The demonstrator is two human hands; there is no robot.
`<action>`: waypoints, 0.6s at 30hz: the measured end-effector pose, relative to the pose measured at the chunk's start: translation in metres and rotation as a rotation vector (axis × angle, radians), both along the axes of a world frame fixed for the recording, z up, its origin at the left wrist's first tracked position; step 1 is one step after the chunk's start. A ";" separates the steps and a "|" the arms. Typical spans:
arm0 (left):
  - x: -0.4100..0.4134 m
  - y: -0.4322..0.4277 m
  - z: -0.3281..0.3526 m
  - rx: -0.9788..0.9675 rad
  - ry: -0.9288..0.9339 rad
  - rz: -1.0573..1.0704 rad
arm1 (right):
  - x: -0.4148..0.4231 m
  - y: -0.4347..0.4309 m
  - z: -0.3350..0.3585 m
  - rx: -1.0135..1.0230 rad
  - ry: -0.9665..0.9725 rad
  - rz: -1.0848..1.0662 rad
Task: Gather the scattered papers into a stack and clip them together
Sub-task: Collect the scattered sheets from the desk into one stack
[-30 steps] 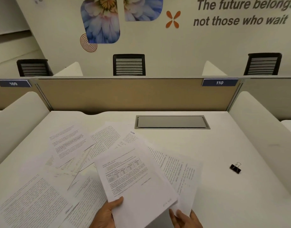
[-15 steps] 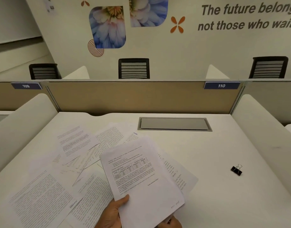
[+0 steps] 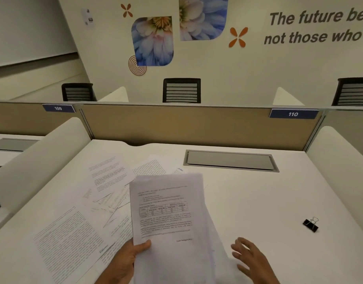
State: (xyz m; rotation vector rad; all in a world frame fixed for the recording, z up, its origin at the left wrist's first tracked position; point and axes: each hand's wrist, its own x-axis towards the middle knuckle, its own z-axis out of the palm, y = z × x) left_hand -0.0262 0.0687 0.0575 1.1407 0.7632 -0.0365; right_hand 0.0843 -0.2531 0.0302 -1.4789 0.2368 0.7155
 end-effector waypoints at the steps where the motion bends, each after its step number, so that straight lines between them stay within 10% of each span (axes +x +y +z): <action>1: -0.003 0.005 0.001 0.029 -0.001 -0.045 | 0.006 0.004 0.007 -0.062 -0.083 0.071; 8: -0.002 0.013 -0.001 0.119 -0.022 -0.085 | 0.019 0.063 0.045 -0.029 -0.183 0.396; 18: -0.018 0.047 -0.009 0.234 -0.134 0.046 | -0.003 0.125 0.015 0.055 -0.175 0.252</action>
